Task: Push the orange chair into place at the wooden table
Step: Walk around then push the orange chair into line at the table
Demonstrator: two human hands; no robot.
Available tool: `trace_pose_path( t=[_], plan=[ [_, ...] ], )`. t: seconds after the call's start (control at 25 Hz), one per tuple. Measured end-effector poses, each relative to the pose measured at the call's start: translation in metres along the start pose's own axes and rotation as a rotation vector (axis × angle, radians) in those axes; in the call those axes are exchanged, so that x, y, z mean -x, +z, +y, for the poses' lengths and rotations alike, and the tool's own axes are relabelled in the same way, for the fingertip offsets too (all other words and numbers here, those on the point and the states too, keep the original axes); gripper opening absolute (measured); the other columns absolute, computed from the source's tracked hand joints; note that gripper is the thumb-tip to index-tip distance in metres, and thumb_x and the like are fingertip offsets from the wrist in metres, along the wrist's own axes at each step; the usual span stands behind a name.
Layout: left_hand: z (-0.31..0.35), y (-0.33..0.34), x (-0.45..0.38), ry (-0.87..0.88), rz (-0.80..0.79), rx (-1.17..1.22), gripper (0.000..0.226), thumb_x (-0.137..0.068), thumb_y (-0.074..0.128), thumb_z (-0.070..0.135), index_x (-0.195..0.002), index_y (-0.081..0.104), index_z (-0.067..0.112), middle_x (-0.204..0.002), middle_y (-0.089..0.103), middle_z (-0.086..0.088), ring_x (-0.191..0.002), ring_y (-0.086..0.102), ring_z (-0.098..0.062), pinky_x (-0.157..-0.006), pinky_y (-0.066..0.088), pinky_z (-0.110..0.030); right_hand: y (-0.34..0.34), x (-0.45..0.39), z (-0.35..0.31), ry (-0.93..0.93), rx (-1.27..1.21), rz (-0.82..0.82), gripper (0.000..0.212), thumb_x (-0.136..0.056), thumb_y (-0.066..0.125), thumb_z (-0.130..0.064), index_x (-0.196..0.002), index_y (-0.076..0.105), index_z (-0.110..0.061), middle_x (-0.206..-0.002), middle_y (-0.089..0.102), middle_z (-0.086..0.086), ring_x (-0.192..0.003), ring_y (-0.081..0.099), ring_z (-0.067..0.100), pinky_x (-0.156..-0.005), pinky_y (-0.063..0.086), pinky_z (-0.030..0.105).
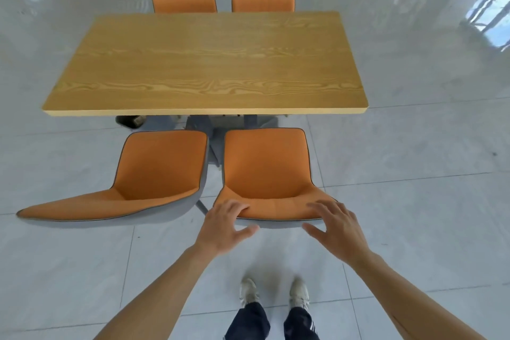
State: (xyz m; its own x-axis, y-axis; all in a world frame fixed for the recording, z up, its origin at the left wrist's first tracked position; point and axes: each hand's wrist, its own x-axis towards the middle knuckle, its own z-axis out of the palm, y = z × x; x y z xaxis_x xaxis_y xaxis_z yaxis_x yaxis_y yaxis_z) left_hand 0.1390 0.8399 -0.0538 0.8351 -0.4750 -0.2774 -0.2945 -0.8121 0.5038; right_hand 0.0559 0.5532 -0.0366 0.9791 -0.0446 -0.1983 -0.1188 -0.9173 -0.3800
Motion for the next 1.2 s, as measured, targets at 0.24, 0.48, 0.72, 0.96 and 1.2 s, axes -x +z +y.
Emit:
trace_pose_path(
  t=[0.24, 0.48, 0.72, 0.96, 1.2],
  plan=[
    [0.008, 0.027, -0.008, -0.113, 0.071, -0.111, 0.083, -0.067, 0.033, 0.094, -0.128, 0.046, 0.041, -0.126, 0.043, 0.016, -0.126, 0.033, -0.010, -0.110, 0.015, -0.039, 0.027, -0.020, -0.003, -0.001, 0.101, -0.074, 0.070, -0.075, 0.045, -0.082, -0.132, 0.050, -0.040, -0.132, 0.052, -0.013, -0.127, 0.042, 0.022, -0.109, 0.017, 0.053],
    [0.001, 0.036, -0.016, -0.106, 0.171, -0.049, 0.075, -0.062, 0.040, 0.096, -0.111, 0.053, 0.040, -0.113, 0.047, 0.018, -0.117, 0.039, -0.012, -0.105, 0.017, -0.039, 0.035, -0.026, 0.001, -0.036, 0.099, -0.005, 0.071, -0.075, 0.043, -0.083, -0.122, 0.060, -0.033, -0.121, 0.061, -0.007, -0.114, 0.050, 0.029, -0.102, 0.026, 0.056],
    [-0.002, 0.035, -0.020, -0.047, 0.180, -0.061, 0.074, -0.066, 0.040, 0.095, -0.108, 0.057, 0.037, -0.108, 0.051, 0.018, -0.110, 0.042, -0.011, -0.104, 0.020, -0.041, 0.033, -0.029, 0.003, -0.050, 0.103, -0.018, 0.069, -0.075, 0.042, -0.081, -0.121, 0.060, -0.033, -0.120, 0.061, -0.006, -0.112, 0.052, 0.029, -0.101, 0.027, 0.058],
    [-0.005, 0.034, -0.019, -0.019, 0.166, -0.054, 0.074, -0.067, 0.040, 0.094, -0.108, 0.058, 0.035, -0.109, 0.053, 0.017, -0.110, 0.042, -0.012, -0.104, 0.020, -0.041, 0.034, -0.027, 0.003, -0.033, 0.129, -0.050, 0.073, -0.074, 0.036, -0.085, -0.124, 0.058, -0.037, -0.124, 0.059, -0.008, -0.115, 0.049, 0.028, -0.103, 0.026, 0.058],
    [-0.008, 0.027, -0.021, -0.020, 0.059, -0.011, 0.079, -0.065, 0.035, 0.094, -0.117, 0.054, 0.037, -0.121, 0.053, 0.016, -0.120, 0.038, -0.013, -0.106, 0.017, -0.040, 0.028, -0.030, 0.001, 0.004, 0.172, -0.147, 0.083, -0.069, 0.023, -0.091, -0.133, 0.045, -0.044, -0.137, 0.048, -0.014, -0.128, 0.037, 0.024, -0.109, 0.019, 0.053]
  ],
)
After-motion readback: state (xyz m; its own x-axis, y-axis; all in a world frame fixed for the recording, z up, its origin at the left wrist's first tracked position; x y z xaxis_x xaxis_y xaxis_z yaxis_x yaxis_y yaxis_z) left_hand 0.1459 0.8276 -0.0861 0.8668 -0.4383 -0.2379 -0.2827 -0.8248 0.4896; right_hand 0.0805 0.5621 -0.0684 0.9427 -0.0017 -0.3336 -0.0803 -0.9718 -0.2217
